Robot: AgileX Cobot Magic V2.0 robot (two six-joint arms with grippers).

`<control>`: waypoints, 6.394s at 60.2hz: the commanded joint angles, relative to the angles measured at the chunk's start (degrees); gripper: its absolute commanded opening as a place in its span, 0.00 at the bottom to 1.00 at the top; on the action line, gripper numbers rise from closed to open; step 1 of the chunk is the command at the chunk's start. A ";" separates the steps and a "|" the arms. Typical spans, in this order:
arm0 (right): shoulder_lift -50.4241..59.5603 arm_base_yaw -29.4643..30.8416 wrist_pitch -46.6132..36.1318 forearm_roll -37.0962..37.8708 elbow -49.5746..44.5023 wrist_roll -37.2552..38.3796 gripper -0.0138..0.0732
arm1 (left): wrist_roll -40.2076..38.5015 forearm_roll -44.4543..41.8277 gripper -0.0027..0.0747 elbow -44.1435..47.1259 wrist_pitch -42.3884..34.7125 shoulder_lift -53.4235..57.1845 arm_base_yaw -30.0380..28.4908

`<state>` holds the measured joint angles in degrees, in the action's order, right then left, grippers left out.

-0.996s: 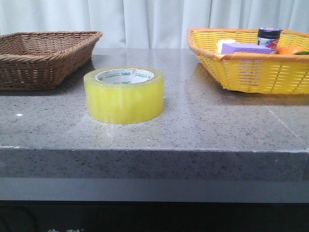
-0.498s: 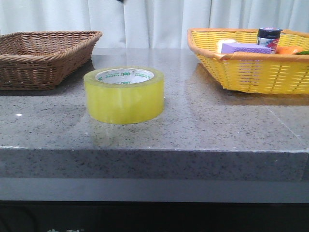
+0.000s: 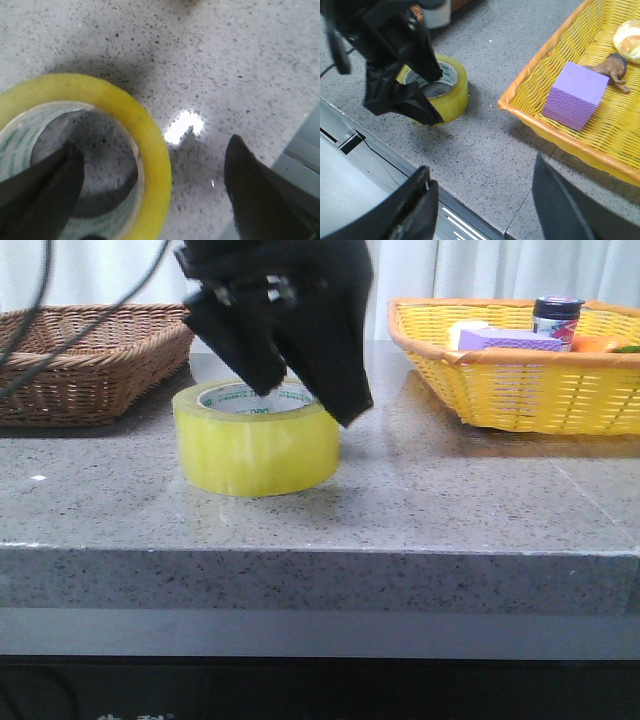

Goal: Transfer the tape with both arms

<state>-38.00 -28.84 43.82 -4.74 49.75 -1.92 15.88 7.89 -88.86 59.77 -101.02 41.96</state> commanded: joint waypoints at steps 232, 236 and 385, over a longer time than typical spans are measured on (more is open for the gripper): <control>0.19 0.28 -3.94 -0.38 1.23 -0.01 0.67 | -11.53 -4.01 0.72 -26.62 12.37 0.07 -32.46; 0.19 0.28 -3.94 -0.38 1.23 -0.01 0.67 | -11.53 -3.89 0.72 -24.69 11.94 3.31 -32.20; 0.19 0.28 -1.76 -0.40 1.23 -0.01 0.08 | -11.75 1.01 0.01 47.24 -19.98 75.91 -28.22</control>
<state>-38.00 -28.84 45.84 -4.83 49.75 -1.89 4.53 7.94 -40.21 44.04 -24.79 13.32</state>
